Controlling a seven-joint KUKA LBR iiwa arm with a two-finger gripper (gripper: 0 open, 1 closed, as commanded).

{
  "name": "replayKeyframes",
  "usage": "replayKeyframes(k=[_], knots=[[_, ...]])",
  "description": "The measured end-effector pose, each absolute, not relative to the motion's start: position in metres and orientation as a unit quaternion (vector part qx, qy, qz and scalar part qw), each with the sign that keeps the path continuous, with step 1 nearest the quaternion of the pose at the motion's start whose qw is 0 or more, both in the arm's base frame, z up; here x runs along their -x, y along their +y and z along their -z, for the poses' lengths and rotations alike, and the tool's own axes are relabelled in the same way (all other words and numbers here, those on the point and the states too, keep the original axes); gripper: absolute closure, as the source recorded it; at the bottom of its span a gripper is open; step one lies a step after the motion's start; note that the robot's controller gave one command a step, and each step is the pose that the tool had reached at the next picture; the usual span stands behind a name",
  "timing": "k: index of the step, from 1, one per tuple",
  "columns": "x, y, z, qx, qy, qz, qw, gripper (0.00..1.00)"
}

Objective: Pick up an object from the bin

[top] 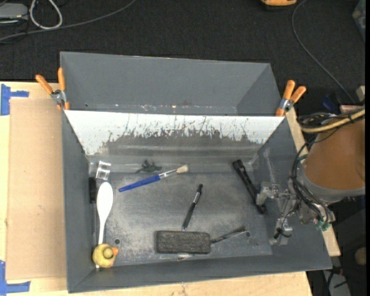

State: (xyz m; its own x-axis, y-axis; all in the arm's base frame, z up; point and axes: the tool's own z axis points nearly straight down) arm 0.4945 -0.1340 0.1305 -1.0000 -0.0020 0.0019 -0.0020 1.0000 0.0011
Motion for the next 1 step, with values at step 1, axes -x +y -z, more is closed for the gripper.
replayKeyframes(k=[1], knots=[[-0.4865,-0.0634,-0.0781,-0.061,-0.998,0.001,0.002,0.00]])
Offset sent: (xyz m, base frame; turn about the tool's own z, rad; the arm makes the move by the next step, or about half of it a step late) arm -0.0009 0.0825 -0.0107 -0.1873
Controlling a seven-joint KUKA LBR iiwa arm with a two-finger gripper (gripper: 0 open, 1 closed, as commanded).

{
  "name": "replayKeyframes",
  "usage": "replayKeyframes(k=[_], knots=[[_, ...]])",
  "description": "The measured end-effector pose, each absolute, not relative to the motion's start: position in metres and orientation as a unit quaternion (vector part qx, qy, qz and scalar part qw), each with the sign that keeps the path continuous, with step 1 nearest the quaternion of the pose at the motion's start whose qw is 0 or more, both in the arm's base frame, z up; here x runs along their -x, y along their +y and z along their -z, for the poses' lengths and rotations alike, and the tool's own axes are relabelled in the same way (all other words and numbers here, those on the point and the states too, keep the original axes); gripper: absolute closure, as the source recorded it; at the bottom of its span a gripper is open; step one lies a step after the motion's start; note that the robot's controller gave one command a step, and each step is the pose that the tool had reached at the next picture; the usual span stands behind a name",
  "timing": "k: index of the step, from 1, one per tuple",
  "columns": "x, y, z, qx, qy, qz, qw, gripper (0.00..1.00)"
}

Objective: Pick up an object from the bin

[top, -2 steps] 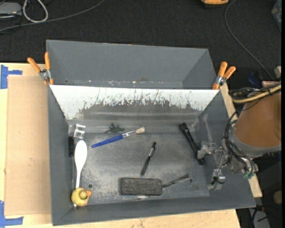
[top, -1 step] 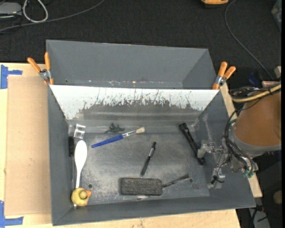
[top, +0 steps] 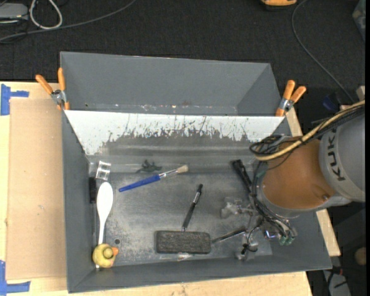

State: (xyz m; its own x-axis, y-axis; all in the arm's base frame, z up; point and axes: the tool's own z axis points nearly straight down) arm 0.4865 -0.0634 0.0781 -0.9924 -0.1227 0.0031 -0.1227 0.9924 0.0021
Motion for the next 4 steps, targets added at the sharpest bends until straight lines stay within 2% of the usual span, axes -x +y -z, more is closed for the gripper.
replayKeyframes(k=[1,2,3,4], knots=[[-0.490,-0.049,-0.098,-0.086,-0.996,0.000,0.000,0.00],[-0.483,-0.019,-0.101,-0.219,-0.976,0.001,0.001,0.00],[-0.493,-0.008,-0.077,-0.104,-0.995,0.000,0.000,0.00],[-0.501,-0.040,-0.070,-0.271,-0.962,0.002,-0.001,1.00]])
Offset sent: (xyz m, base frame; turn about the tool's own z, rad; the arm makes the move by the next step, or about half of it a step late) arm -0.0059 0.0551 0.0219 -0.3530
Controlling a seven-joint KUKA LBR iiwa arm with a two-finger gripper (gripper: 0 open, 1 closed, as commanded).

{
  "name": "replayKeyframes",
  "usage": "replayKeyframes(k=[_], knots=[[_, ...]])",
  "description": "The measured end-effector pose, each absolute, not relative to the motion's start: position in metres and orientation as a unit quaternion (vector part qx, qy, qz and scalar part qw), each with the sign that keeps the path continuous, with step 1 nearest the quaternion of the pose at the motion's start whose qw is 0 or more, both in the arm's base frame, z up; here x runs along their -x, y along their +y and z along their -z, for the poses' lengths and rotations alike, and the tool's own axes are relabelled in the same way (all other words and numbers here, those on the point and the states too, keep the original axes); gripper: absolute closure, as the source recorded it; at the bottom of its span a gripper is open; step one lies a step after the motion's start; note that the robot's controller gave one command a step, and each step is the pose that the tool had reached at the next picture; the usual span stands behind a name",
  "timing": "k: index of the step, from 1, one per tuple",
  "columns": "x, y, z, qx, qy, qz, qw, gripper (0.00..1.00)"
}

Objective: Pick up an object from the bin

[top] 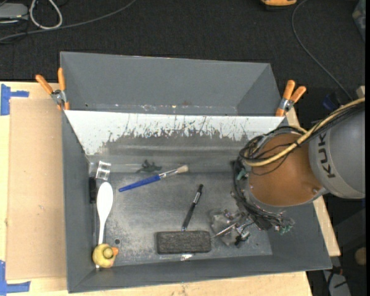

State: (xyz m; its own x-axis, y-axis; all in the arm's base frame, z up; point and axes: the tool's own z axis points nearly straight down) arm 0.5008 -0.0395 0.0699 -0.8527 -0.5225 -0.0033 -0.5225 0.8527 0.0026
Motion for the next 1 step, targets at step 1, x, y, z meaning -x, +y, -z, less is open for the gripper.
replayKeyframes(k=[1], knots=[[-0.5008,-0.0395,-0.0699,0.272,0.962,-0.002,0.001,1.00]])
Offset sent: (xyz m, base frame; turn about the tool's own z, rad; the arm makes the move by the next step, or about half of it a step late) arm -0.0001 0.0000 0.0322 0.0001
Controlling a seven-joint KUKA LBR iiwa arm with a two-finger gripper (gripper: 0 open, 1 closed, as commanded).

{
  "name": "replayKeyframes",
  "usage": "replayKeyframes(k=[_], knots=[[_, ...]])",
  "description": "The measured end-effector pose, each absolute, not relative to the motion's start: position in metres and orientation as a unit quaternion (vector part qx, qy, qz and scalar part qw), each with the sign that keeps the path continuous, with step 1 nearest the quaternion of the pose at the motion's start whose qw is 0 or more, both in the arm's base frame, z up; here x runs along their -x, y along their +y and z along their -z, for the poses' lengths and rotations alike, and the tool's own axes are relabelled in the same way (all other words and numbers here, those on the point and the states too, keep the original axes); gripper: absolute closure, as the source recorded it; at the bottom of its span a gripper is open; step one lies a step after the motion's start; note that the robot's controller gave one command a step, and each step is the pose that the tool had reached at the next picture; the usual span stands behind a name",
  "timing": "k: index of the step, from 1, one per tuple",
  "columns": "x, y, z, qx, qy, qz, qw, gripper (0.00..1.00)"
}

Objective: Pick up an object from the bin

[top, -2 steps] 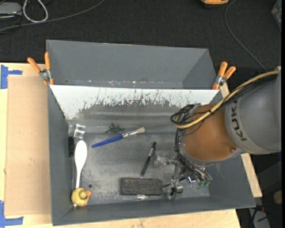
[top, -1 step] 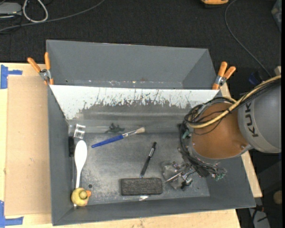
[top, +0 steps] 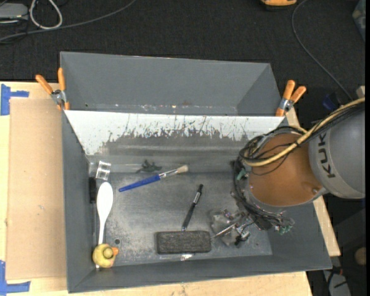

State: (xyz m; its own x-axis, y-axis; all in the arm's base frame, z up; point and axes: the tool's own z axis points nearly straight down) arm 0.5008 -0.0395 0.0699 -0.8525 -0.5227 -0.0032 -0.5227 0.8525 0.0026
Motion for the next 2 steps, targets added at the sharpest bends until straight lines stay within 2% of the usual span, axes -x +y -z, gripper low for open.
replayKeyframes(k=[2], knots=[[-0.501,-0.038,-0.093,0.272,0.962,-0.002,0.001,1.00]])
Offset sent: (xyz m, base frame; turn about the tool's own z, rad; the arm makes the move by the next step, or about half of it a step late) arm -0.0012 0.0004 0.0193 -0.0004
